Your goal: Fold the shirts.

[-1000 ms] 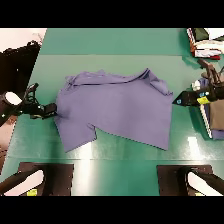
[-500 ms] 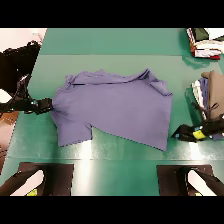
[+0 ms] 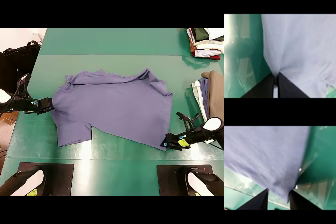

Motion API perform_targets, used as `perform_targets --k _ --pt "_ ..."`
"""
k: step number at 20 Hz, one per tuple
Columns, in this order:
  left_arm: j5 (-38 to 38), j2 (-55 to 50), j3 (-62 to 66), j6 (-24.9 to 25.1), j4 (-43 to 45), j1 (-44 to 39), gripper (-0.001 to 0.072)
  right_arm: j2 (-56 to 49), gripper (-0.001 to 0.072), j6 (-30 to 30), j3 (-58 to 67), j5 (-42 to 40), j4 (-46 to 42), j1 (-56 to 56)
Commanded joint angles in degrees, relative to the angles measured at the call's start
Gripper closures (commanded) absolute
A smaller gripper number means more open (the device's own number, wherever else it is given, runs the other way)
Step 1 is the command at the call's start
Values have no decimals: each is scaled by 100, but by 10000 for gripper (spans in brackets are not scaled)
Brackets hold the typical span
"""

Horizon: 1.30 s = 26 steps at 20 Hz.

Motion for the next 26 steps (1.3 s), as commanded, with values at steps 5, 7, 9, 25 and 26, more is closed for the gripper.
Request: perform_targets --k 5,7,9,25,26 --pt "-254 7 7 4 -20 2 679 -2 683 210 -37 -343 116 671" --pt "-372 74 11 0 -20 2 680 0 695 162 -22 -323 105 767" --pt "-308 459 28 -42 -22 2 680 0 696 125 256 -129 68 769" --pt "-693 2028 6505 -31 -1200 2 679 0 697 -581 9042 363 52 -1082" --pt "-688 2028 6929 -83 -1204 2 679 -2 696 -581 9401 461 55 -1305"
